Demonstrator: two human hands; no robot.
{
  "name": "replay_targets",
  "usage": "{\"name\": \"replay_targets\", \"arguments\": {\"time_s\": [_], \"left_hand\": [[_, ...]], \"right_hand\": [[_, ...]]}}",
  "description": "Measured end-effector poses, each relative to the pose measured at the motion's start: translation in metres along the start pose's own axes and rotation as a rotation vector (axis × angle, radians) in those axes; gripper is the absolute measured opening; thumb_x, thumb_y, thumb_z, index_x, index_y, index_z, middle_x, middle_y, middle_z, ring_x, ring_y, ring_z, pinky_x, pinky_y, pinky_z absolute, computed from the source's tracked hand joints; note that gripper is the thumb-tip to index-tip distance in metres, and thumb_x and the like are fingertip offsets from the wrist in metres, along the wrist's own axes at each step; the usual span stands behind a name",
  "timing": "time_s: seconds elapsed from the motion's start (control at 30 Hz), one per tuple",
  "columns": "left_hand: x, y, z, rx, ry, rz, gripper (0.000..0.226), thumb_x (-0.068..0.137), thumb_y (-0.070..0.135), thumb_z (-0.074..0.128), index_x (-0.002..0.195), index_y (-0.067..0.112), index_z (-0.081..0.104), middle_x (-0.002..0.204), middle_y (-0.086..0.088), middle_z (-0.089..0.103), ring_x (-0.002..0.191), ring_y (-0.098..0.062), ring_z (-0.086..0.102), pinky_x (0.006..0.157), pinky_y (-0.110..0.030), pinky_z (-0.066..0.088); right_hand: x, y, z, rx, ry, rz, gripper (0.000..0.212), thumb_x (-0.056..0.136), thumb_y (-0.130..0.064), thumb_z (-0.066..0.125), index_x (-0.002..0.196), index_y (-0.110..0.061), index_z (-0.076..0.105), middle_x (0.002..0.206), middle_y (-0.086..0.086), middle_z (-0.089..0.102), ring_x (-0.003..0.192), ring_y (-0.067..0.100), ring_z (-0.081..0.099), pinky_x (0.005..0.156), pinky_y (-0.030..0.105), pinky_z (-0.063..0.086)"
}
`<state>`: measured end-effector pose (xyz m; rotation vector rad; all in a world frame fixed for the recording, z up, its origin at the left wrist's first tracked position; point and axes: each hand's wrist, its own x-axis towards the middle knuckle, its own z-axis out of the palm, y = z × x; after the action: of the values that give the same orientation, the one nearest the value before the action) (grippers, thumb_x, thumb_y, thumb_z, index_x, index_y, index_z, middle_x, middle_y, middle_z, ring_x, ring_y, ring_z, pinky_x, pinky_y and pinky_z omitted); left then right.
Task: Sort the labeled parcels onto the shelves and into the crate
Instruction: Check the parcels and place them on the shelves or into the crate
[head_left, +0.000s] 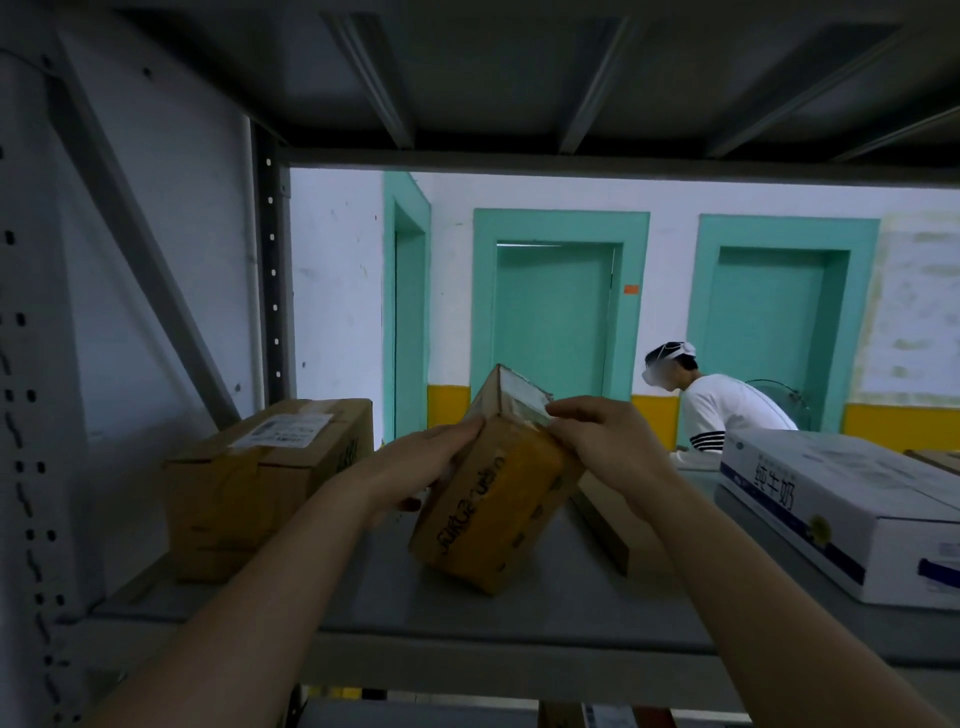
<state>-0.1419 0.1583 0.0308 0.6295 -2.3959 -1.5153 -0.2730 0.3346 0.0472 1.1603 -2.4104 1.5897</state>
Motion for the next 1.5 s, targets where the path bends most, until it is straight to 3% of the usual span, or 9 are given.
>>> {"name": "replay_targets", "arguments": {"time_s": [0.13, 0.27, 0.4, 0.63, 0.93, 1.0, 1.07, 1.33, 1.5], "left_hand": [[-0.003, 0.008, -0.004, -0.15, -0.037, -0.004, 0.073, 0.066, 0.091, 0.048, 0.117, 0.043, 0.066, 0.12, 0.007, 0.068, 0.112, -0.022, 0.064, 0.099, -0.054, 0.05], [-0.008, 0.009, -0.002, -0.166, -0.05, 0.016, 0.044, 0.083, 0.076, 0.052, 0.115, 0.047, 0.059, 0.12, 0.006, 0.066, 0.112, -0.024, 0.061, 0.095, -0.055, 0.052], [-0.011, 0.007, 0.0, -0.182, -0.047, 0.001, 0.031, 0.089, 0.068, 0.051, 0.113, 0.049, 0.056, 0.121, 0.004, 0.063, 0.111, -0.027, 0.061, 0.092, -0.056, 0.054], [-0.013, 0.012, 0.002, -0.17, -0.05, -0.008, 0.017, 0.093, 0.061, 0.05, 0.104, 0.05, 0.056, 0.117, 0.002, 0.062, 0.108, -0.027, 0.06, 0.088, -0.054, 0.056], [-0.022, 0.021, 0.005, -0.178, -0.059, -0.01, 0.038, 0.081, 0.067, 0.064, 0.111, 0.045, 0.057, 0.116, 0.005, 0.064, 0.108, -0.025, 0.061, 0.094, -0.06, 0.052], [-0.023, 0.022, 0.004, -0.176, -0.055, 0.006, 0.056, 0.077, 0.065, 0.069, 0.124, 0.039, 0.053, 0.118, 0.004, 0.064, 0.109, -0.025, 0.061, 0.092, -0.059, 0.053], [-0.023, 0.025, 0.002, -0.188, -0.028, 0.032, 0.05, 0.088, 0.055, 0.065, 0.132, 0.035, 0.049, 0.117, 0.003, 0.063, 0.107, -0.023, 0.061, 0.092, -0.059, 0.053], [-0.03, 0.028, -0.009, -0.182, -0.05, 0.115, 0.043, 0.09, 0.032, 0.071, 0.121, 0.048, 0.045, 0.118, 0.005, 0.064, 0.107, -0.018, 0.063, 0.093, -0.056, 0.053], [-0.033, 0.019, -0.006, -0.102, -0.035, 0.201, 0.069, 0.086, 0.029, 0.076, 0.134, 0.051, 0.032, 0.118, 0.013, 0.055, 0.105, -0.013, 0.059, 0.09, -0.051, 0.057]], "right_hand": [[0.004, -0.002, 0.001, 0.05, 0.028, -0.023, 0.037, 0.091, -0.025, 0.07, 0.127, -0.026, 0.066, 0.124, -0.003, 0.064, 0.098, 0.006, 0.059, 0.077, 0.022, 0.046], [0.006, 0.001, 0.011, 0.137, -0.073, 0.13, 0.055, 0.091, -0.04, 0.069, 0.14, -0.02, 0.053, 0.129, 0.006, 0.062, 0.107, 0.022, 0.064, 0.091, 0.041, 0.057], [-0.003, 0.003, 0.021, 0.301, -0.25, 0.323, 0.04, 0.091, -0.055, 0.057, 0.116, -0.023, 0.062, 0.114, 0.014, 0.07, 0.104, 0.033, 0.07, 0.091, 0.055, 0.057], [-0.006, 0.003, 0.015, 0.28, -0.294, 0.358, 0.045, 0.091, -0.061, 0.052, 0.112, -0.023, 0.065, 0.116, 0.017, 0.067, 0.099, 0.035, 0.073, 0.089, 0.055, 0.058], [-0.009, 0.003, 0.011, 0.351, -0.351, 0.351, 0.035, 0.09, -0.057, 0.059, 0.115, -0.032, 0.061, 0.121, 0.013, 0.063, 0.102, 0.039, 0.069, 0.092, 0.059, 0.056], [-0.009, 0.003, 0.008, 0.341, -0.347, 0.316, 0.044, 0.089, -0.056, 0.062, 0.125, -0.032, 0.058, 0.121, 0.008, 0.064, 0.104, 0.036, 0.068, 0.092, 0.057, 0.056], [-0.009, 0.001, 0.004, 0.335, -0.342, 0.272, 0.051, 0.088, -0.054, 0.066, 0.133, -0.034, 0.053, 0.124, 0.004, 0.063, 0.106, 0.034, 0.067, 0.093, 0.056, 0.056], [-0.02, 0.0, -0.007, 0.337, -0.366, 0.1, 0.084, 0.081, -0.035, 0.082, 0.146, -0.05, 0.03, 0.125, -0.002, 0.066, 0.108, 0.024, 0.069, 0.093, 0.053, 0.056], [-0.029, 0.003, -0.008, 0.3, -0.36, 0.008, 0.096, 0.077, -0.024, 0.085, 0.146, -0.052, 0.024, 0.129, -0.003, 0.057, 0.113, 0.022, 0.064, 0.092, 0.047, 0.058]]}}
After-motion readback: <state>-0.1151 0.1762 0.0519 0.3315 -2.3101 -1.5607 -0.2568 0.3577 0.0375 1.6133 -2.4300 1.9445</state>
